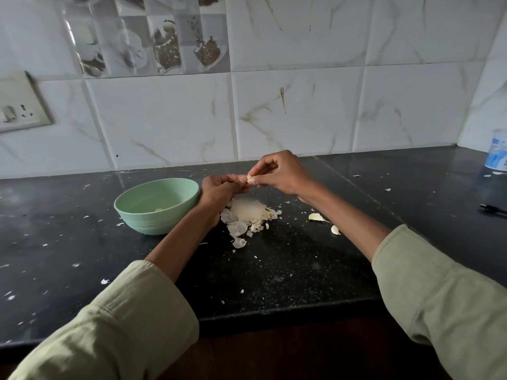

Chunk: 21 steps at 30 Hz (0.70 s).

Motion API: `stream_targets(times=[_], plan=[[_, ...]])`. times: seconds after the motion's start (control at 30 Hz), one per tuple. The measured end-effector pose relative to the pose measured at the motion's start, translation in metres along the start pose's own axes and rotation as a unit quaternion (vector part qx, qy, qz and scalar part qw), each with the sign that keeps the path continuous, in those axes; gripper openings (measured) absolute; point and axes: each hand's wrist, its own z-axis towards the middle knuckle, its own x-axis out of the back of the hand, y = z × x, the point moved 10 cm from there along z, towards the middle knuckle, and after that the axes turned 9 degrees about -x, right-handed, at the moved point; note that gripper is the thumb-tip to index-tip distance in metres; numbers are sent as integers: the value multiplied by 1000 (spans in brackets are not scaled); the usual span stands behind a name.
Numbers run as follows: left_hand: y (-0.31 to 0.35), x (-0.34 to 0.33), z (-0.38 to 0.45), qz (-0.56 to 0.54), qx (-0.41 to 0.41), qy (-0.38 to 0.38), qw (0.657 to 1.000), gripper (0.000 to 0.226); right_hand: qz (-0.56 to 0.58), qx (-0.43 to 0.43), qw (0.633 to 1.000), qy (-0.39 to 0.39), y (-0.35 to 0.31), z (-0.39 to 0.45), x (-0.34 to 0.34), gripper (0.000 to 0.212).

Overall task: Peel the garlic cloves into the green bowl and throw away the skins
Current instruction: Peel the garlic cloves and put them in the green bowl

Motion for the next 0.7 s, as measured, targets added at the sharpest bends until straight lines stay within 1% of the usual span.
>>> stream_targets(times=[0.1,0.2,0.33,0.53,0.6,0.7], plan=[[1,-1,1,12,-6,0,1000,9,38,-25,999,-17,4,1,-2,18],[5,-4,1,51,-23,-6,998,11,74,-55,995,-34,9,1,-7,20],[7,-8,2,92,-35,-20,995,17,103,-82,991,-37,14,0,-11,20],[12,-10,-1,69,-48,-29,996,21,89,-86,992,9,19,1,-2,17],[12,-10,-2,61,-51,-31,996,19,90,-83,992,24,19,2,1,17],[13,-5,-3,48,-52,-9,997,19,93,-82,992,10,17,1,-2,19]])
